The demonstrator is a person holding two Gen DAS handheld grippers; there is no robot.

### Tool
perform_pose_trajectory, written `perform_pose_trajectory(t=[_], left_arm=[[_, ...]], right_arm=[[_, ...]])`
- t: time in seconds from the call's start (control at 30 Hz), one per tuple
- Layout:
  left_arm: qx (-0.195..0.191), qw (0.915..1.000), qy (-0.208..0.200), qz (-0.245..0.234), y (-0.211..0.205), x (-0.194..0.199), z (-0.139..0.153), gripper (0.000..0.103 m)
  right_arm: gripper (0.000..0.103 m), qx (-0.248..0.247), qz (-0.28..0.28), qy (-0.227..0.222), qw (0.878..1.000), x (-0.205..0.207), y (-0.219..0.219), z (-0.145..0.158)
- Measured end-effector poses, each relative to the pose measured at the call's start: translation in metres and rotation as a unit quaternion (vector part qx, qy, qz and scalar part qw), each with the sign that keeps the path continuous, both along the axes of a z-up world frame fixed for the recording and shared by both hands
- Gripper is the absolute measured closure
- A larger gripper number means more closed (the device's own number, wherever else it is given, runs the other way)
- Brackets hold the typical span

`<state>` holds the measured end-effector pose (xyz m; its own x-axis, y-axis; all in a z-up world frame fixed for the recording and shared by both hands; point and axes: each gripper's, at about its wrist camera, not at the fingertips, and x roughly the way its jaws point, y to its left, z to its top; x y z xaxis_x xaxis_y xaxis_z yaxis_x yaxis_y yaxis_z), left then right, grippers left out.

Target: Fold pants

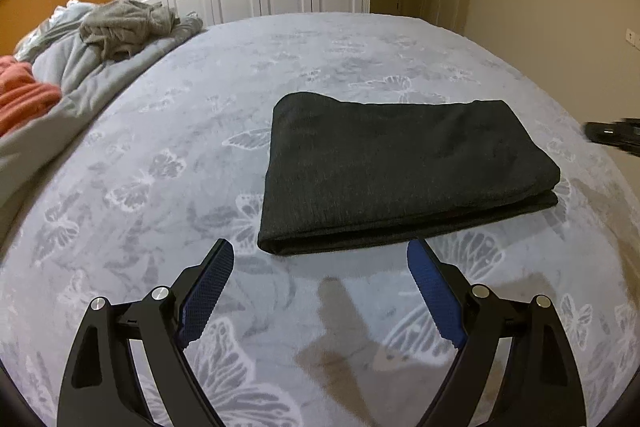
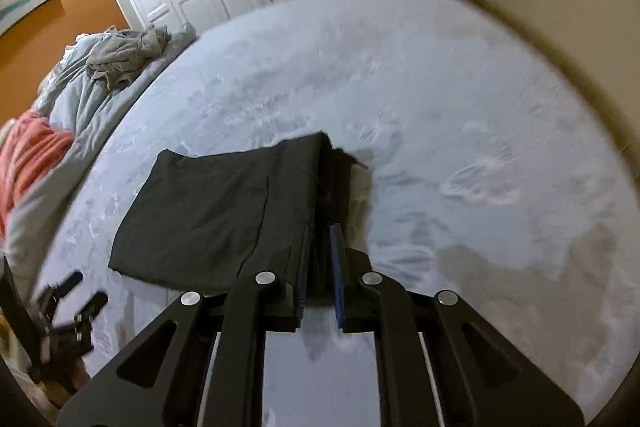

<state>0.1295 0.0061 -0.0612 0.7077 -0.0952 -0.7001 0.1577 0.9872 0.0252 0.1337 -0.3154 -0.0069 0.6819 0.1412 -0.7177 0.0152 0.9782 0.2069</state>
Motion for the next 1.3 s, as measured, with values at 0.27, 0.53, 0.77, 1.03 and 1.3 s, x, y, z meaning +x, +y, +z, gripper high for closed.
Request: perform_pose_trajectory(t=[0.27,0.53,0.77,1.03,1.3], left_arm=[[0.002,0.9999,-0.014,-0.009,0.0,-0.027,0.017,0.017],[-0.015,0.9991,-0.039,0.009,0.013,-0.069,0.028,0.017],[-0.011,0.9985,-0.047,0.027,0.025,-0.086,0.014,0.017],[0.014,0.9976,-0.061,0.028,0.027,-0.088,-0.008,0.017],[0.016,0.9966,-0.077,0.025,0.027,-0.091,-0.006,0.017]], right_arm=[[0.031,-0.058,-0.063,-0.074,0.994,-0.11,0.032,0.01],[0.029,-0.071,-0.048,-0.106,0.991,-0.139,0.078,-0.012],[0.019,-0.061,-0.053,-0.108,0.991,-0.145,0.09,-0.019],[0.017,-0.092,-0.052,-0.088,0.991,-0.139,0.104,-0.047],[0.014,-0.1,-0.057,-0.099,0.988,-0.144,0.109,-0.043]])
